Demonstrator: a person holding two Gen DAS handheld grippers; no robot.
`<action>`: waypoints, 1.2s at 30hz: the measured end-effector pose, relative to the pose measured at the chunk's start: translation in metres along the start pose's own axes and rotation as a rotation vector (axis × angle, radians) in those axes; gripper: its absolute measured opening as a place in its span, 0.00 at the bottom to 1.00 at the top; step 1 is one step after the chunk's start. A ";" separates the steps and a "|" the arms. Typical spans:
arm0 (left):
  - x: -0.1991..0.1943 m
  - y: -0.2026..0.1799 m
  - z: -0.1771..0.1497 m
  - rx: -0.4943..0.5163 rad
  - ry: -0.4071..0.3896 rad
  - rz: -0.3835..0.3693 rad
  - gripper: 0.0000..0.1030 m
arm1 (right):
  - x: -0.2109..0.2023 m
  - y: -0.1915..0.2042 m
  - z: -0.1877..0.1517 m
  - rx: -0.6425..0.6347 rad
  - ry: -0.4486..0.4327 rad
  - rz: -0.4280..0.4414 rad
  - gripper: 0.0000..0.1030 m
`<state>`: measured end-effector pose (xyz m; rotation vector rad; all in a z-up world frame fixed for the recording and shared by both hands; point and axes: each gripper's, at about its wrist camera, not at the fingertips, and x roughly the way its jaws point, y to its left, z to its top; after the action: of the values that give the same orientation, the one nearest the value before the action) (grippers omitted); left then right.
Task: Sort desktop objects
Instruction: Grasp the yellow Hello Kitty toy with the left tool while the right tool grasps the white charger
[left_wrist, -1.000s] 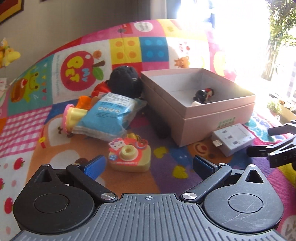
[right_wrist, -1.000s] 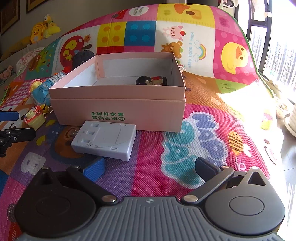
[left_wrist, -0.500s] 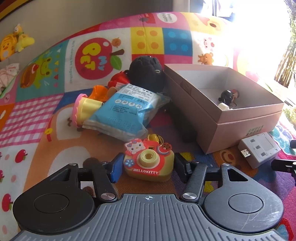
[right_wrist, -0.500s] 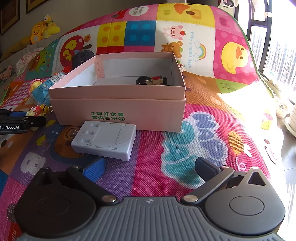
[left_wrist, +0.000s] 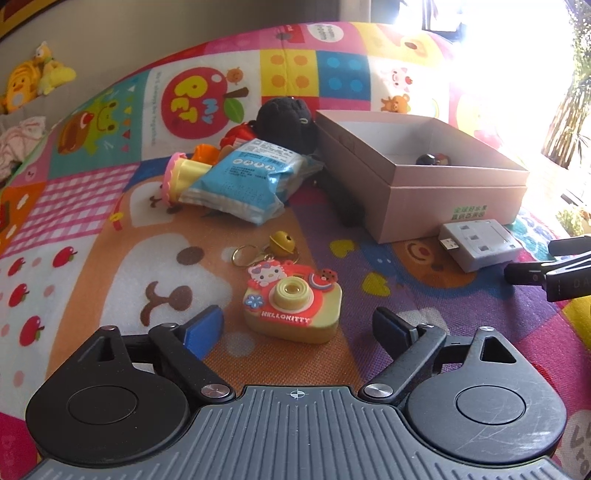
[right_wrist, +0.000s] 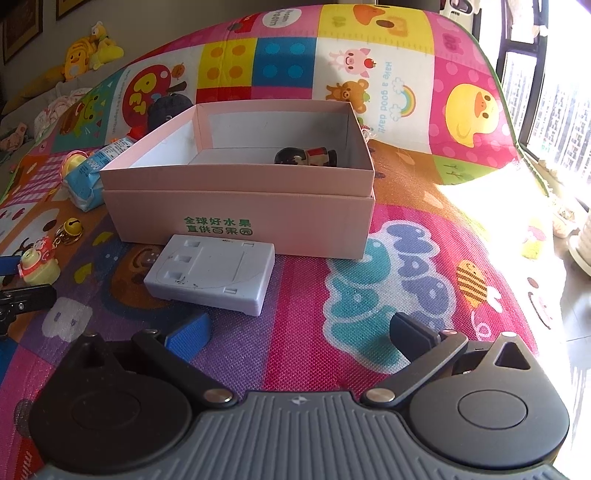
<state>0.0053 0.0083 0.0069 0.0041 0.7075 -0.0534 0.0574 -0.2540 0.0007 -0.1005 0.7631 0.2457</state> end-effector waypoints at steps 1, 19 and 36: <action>0.001 0.000 0.000 -0.005 0.003 0.001 0.93 | 0.000 0.000 0.000 -0.001 0.000 -0.001 1.00; 0.004 0.001 0.001 -0.018 0.016 0.000 1.00 | -0.009 0.006 0.014 -0.040 -0.054 -0.035 1.00; 0.005 -0.001 0.000 -0.016 0.016 0.004 1.00 | 0.024 0.053 0.027 -0.074 0.010 0.086 1.00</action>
<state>0.0091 0.0072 0.0040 -0.0089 0.7243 -0.0441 0.0784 -0.1933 0.0033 -0.1393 0.7691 0.3556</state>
